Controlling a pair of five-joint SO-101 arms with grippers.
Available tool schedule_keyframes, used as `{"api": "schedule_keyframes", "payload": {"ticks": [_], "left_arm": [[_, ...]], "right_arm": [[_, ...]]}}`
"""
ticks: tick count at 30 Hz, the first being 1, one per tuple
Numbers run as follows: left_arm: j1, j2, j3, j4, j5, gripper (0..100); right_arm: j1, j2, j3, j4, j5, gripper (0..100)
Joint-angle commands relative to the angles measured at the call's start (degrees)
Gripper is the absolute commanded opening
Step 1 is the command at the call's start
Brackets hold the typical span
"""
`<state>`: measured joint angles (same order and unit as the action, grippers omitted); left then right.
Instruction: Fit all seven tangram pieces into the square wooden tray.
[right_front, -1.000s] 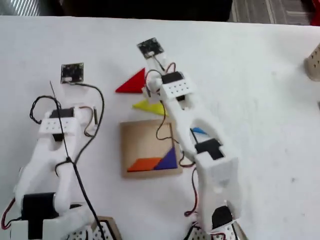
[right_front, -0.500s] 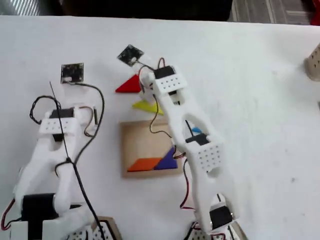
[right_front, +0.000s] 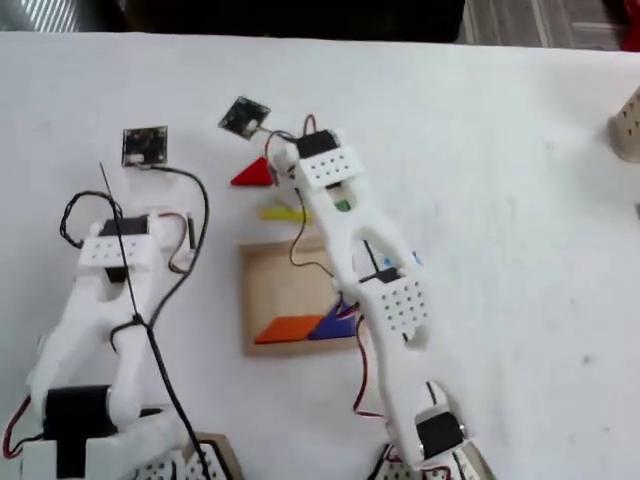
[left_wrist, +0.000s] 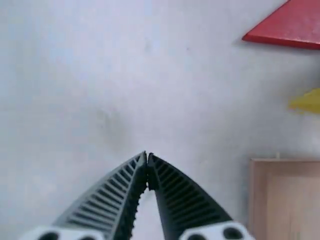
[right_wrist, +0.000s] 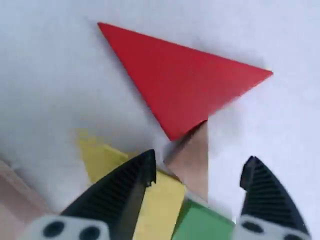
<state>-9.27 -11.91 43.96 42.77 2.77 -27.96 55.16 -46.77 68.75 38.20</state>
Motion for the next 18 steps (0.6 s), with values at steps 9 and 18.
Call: {"api": "schedule_keyframes", "payload": {"ticks": [9,18], "left_arm": [[-0.6,0.2,-2.8,0.3,-0.4,2],[-0.6,0.2,-2.7,0.3,-0.4,2]], "right_arm": [[0.1,5.1,-8.5,5.0,-4.1,17.3],[3.2,5.7,-13.5,12.8,-3.8,21.5]]}}
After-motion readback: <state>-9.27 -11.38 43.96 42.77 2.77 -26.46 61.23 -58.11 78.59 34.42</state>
